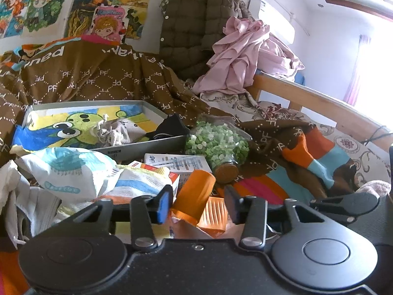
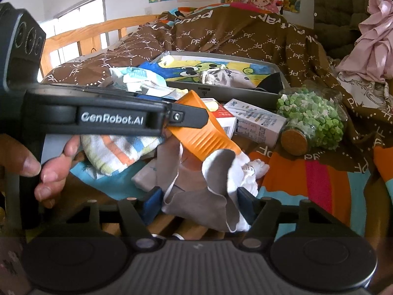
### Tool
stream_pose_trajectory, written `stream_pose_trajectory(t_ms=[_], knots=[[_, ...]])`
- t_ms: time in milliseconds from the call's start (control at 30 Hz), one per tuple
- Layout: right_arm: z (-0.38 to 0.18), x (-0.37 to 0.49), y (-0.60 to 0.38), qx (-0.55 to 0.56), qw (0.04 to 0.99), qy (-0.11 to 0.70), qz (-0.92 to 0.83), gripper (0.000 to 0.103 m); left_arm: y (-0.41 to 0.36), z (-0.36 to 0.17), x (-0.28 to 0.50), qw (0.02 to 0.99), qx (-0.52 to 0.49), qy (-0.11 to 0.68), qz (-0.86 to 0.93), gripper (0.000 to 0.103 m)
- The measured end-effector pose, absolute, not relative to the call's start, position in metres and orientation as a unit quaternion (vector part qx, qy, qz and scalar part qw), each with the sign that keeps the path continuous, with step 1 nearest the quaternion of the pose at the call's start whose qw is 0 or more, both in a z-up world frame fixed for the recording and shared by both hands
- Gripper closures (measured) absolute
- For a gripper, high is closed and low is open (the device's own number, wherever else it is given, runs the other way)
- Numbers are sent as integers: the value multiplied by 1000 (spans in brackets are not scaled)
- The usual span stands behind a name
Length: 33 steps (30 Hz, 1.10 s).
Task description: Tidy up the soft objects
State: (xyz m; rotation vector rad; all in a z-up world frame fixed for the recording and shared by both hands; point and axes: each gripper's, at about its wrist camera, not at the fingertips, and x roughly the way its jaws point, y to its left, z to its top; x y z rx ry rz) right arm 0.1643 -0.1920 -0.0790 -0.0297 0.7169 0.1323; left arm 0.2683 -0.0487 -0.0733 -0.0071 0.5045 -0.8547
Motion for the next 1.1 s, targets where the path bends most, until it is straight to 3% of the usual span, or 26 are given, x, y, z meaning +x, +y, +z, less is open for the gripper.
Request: stream_pose_trajectory(t_ms=[67, 567, 867, 1100], knots=[[-79, 165, -192, -14, 934, 351, 65, 37, -48, -73, 270, 880, -8, 245, -407, 67], [-80, 164, -190, -25, 932, 355, 69, 56, -44, -71, 270, 883, -31, 268, -383, 82], [-80, 162, -186, -38, 933, 352, 70, 76, -36, -64, 259, 895, -55, 254, -361, 86], [-78, 161, -188, -35, 935, 347, 67, 85, -27, -52, 252, 907, -74, 233, -343, 86]])
